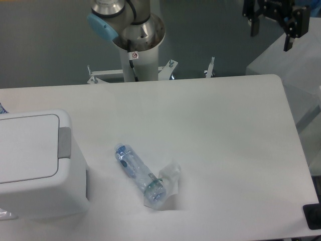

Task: Open the trash can
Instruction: 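Move the open gripper from its start pose toward the white trash can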

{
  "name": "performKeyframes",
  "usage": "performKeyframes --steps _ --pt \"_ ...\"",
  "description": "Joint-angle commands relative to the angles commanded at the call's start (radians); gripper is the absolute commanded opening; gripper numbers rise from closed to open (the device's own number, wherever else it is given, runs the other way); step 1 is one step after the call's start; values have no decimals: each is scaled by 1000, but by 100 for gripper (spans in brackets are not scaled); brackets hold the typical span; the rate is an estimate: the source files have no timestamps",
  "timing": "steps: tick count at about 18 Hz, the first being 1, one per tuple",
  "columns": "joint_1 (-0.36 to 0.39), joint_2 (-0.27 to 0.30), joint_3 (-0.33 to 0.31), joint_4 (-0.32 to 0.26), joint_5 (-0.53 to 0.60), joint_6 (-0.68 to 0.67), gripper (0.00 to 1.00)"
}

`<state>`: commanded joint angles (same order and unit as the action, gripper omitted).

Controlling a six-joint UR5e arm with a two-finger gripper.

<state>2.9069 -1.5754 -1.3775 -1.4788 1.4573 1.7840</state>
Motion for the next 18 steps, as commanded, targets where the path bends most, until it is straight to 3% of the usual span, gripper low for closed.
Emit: performKeyframes --steps 4,8,18 --pt "-3 11 -9 0 -6 -20 100" --pt "-8 18 -15 0 -92 -86 100" --pt "-72 35 -31 11 -164 -481 100"
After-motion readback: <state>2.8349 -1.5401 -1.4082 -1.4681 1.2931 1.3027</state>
